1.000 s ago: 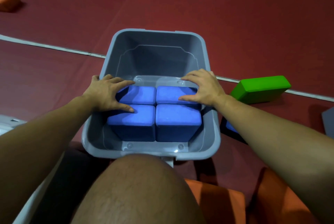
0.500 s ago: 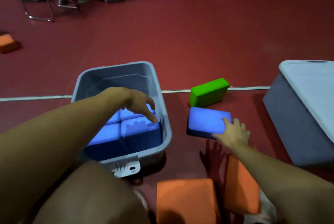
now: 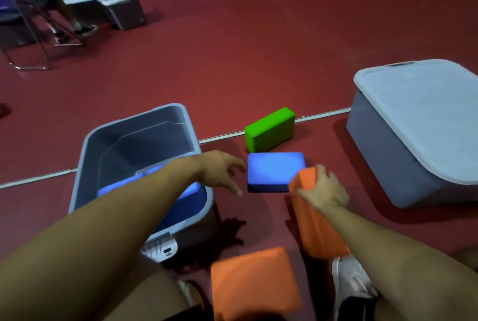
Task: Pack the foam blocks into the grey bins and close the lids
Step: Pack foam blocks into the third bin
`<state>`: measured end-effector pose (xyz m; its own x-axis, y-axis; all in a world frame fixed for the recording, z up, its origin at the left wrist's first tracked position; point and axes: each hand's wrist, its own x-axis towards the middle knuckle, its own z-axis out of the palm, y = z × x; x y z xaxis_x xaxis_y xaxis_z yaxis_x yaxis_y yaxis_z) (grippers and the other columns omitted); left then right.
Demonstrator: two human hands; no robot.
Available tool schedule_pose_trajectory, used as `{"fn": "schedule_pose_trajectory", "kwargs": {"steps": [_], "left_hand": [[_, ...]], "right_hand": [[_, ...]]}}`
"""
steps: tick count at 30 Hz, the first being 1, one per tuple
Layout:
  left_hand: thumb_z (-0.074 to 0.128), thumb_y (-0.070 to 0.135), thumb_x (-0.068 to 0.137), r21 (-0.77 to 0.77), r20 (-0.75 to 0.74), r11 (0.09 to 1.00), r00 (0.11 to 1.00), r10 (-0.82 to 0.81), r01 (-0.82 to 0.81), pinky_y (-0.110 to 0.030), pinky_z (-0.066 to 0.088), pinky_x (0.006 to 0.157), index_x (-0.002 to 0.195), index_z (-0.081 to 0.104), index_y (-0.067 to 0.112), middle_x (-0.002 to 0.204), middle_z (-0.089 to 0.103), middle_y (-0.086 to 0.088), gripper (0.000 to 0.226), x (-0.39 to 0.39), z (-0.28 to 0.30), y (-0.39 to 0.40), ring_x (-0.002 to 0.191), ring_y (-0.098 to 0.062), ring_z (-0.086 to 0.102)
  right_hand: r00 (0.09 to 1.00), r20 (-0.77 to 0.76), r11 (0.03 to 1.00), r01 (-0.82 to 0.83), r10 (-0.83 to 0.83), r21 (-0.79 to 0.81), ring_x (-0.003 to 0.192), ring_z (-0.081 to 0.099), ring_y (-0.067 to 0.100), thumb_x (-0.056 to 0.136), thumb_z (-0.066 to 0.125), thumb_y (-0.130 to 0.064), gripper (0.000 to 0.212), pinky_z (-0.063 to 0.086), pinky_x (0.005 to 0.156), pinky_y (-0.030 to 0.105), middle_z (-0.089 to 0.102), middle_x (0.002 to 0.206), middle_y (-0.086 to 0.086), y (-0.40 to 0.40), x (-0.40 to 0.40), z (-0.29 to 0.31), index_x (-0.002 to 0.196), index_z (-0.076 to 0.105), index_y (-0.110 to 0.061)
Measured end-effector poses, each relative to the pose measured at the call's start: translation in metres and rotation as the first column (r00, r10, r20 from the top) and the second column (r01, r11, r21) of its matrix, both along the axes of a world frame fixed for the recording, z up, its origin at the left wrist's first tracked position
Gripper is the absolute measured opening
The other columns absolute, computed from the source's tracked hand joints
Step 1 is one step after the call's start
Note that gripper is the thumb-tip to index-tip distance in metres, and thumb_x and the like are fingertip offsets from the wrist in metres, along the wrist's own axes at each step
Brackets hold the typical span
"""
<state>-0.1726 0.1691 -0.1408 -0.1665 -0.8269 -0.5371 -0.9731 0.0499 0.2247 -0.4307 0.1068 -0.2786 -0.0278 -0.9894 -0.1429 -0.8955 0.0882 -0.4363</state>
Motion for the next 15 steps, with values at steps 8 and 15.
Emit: {"fn": "schedule_pose_trajectory", "kwargs": {"steps": [8, 15], "left_hand": [[0.087, 0.047, 0.060, -0.466, -0.184, 0.881, 0.983, -0.010, -0.078, -0.028, 0.023, 0.115, 0.155, 0.024, 0.027, 0.154, 0.036, -0.007, 0.116, 0.001, 0.004, -0.027, 0.142, -0.023, 0.031], [0.089, 0.041, 0.055, -0.469, -0.023, 0.877, 0.994, 0.108, -0.106, -0.042, 0.045, 0.096, 0.139, 0.045, 0.028, 0.120, 0.057, -0.007, 0.096, 0.007, 0.001, -0.032, 0.109, -0.032, 0.054]], "right_hand": [[0.682, 0.475, 0.807, -0.307, 0.556, -0.505, 0.123, 0.055, 0.016, 0.054, 0.066, -0.036, 0.093, 0.047, 0.100, 0.037, 0.054, 0.137, -0.001, -0.010, 0.047, 0.055, 0.142, 0.041, -0.021], [0.701, 0.436, 0.805, -0.352, 0.564, -0.477, 0.126, 0.051, 0.011, 0.062, 0.078, -0.032, 0.100, 0.041, 0.104, 0.024, 0.051, 0.142, -0.003, -0.004, 0.053, 0.028, 0.150, 0.032, -0.017]]}}
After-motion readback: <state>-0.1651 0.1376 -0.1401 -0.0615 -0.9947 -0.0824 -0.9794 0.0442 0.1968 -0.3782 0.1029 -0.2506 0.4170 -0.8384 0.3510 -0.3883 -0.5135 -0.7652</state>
